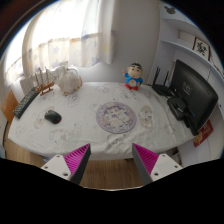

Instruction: Arrange mouse

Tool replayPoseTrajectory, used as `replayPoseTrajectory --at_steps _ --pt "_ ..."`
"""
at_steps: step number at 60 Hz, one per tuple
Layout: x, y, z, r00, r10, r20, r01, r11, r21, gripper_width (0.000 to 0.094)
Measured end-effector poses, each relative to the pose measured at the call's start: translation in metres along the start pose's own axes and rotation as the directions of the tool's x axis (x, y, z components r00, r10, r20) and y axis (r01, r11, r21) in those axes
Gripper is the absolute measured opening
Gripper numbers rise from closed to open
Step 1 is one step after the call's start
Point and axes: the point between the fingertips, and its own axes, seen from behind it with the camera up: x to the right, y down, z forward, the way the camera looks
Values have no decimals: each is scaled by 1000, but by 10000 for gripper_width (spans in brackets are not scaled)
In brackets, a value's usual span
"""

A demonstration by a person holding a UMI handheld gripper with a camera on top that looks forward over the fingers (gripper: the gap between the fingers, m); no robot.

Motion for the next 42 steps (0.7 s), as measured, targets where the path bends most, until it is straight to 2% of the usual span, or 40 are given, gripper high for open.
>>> replayPoseTrajectory --at_steps 12,24,42 --pt "-46 -1 7 999 -29 23 29 1000 10 857" --pt "-130 -7 10 996 -54 74 52 998 27 858" --pt "-259 -3 14 984 -88 157 87 996 10 858"
